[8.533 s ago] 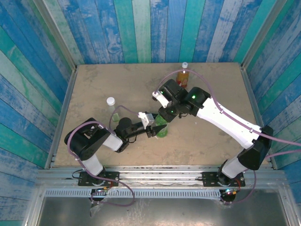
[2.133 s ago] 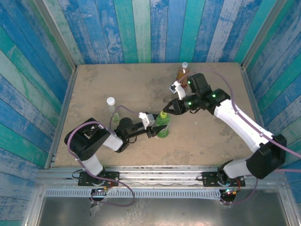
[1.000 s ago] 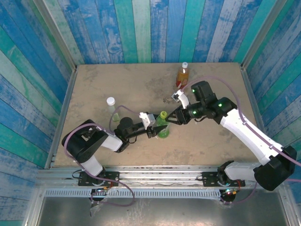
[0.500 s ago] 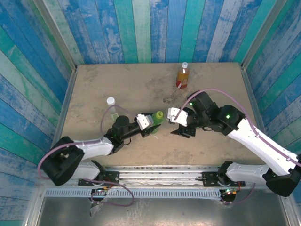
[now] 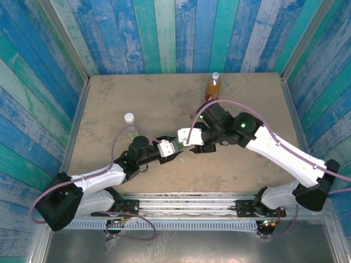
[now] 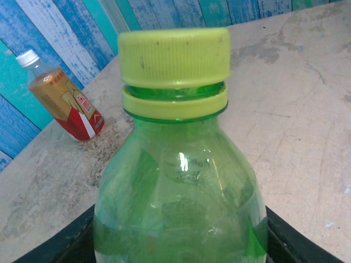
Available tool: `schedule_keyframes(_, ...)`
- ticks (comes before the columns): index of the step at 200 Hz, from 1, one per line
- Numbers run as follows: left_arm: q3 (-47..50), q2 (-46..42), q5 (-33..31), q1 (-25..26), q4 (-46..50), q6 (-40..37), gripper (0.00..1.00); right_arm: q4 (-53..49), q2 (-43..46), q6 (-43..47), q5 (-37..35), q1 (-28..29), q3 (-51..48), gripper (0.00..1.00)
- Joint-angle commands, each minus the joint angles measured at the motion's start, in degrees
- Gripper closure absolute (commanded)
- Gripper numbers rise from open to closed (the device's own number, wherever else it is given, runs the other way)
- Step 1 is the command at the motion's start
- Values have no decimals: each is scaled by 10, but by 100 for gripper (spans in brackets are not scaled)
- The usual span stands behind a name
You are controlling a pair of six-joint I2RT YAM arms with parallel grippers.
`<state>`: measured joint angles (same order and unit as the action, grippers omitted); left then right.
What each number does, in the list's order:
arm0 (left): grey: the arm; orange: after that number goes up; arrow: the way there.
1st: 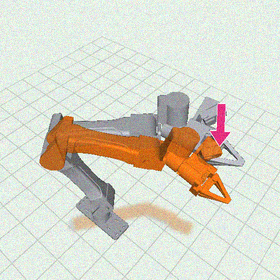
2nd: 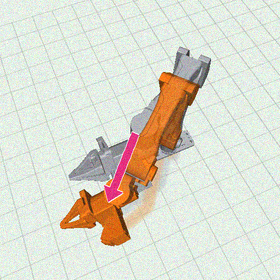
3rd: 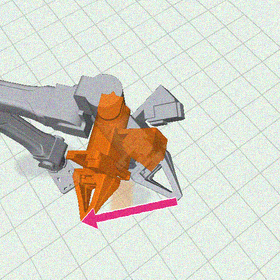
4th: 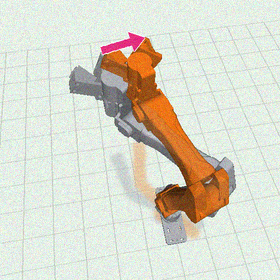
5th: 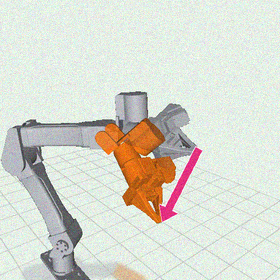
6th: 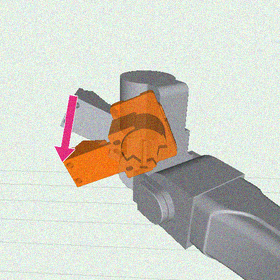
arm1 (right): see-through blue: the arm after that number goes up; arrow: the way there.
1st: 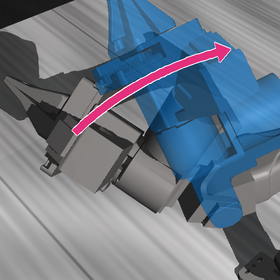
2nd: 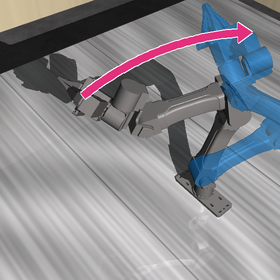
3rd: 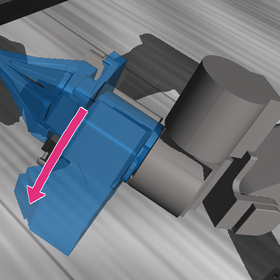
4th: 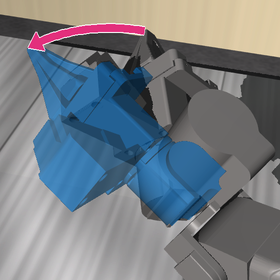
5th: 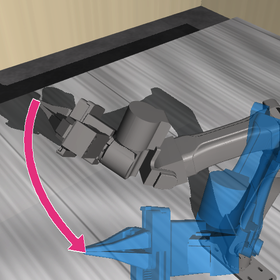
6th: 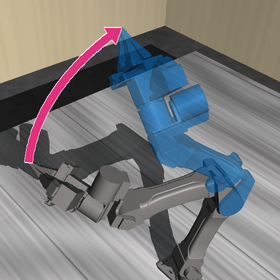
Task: Screw on the bottle caps
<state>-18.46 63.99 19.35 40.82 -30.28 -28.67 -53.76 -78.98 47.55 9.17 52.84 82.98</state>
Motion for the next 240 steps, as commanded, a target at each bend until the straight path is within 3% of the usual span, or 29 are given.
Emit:
schedule_keyframes(1, 7, -25, 13, 2, 21, -23, 40, -31, -21, 42, -6, 7, 22, 46)
schedule_keyframes(87, 12, -22, 30, 3, 20, -34, 40, -38, -75, 53, -23, 7, 34, 52)
schedule_keyframes(134, 14, -29, 33, 3, 19, -34, 40, -37, -91, 45, -17, 7, 40, 71)
schedule_keyframes(166, 13, -26, 12, 3, 7, -29, 41, -35, -86, 15, -8, 7, 38, 75)
schedule_keyframes(180, 13, -27, -18, 5, -22, -18, 41, -3, -83, -76, -21, 7, 32, 77)
schedule_keyframes(196, 12, -29, -43, 8, -52, -15, 41, 59, -72, -239, -45, 4, 16, 79)
schedule_keyframes(212, 10, -22, -68, 12, -83, -18, 41, 122, -59, -427, -37, 1, -9, 85)
schedule_keyframes(226, -2, -8, -94, 21, -86, -30, 41, 160, -54, -662, -50, 1, -31, 89)
schedule_keyframes(240, -19, 0, -102, 27, -71, -35, 41, 180, -58, -793, -4, 3, -39, 84)
